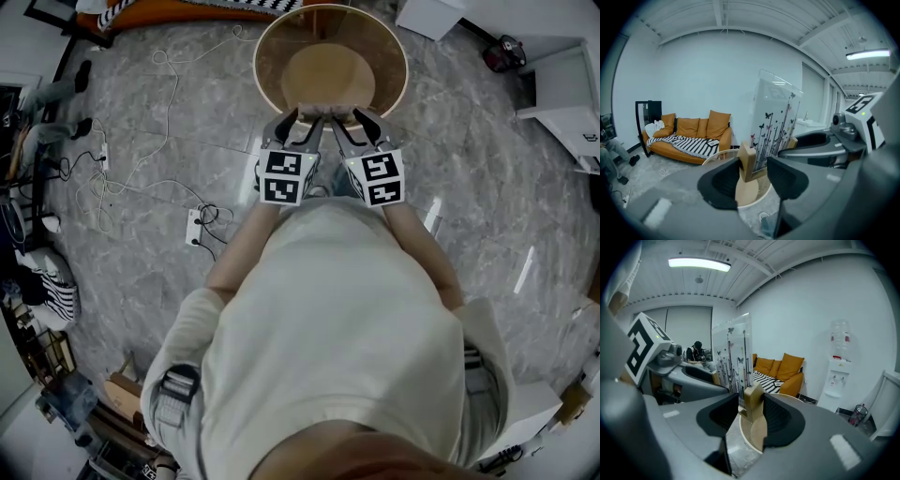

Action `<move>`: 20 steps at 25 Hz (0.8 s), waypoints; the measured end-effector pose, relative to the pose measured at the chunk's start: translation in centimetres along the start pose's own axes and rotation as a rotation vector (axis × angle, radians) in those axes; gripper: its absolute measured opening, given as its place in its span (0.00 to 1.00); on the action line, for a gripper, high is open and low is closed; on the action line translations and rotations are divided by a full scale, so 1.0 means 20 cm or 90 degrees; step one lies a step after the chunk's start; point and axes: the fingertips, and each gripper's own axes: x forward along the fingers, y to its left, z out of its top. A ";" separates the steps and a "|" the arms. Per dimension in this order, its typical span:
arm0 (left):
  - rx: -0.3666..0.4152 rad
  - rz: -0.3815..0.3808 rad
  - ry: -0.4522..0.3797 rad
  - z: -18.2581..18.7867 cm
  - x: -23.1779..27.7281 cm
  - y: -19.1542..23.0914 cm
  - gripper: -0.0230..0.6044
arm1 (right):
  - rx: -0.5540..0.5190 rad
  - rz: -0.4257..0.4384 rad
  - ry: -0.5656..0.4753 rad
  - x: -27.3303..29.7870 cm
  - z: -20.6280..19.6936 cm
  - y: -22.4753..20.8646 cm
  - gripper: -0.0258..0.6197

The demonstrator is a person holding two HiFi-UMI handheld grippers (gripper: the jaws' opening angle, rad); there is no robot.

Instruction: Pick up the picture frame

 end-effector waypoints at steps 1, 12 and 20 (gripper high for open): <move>0.000 -0.001 0.001 0.00 0.00 0.00 0.33 | 0.000 -0.001 -0.001 0.00 0.00 0.00 0.29; 0.000 -0.010 -0.003 0.02 0.00 -0.03 0.33 | 0.001 -0.007 -0.005 -0.03 0.01 -0.02 0.29; -0.002 -0.012 -0.005 0.01 0.01 -0.03 0.33 | 0.001 -0.010 -0.006 -0.03 0.00 -0.02 0.29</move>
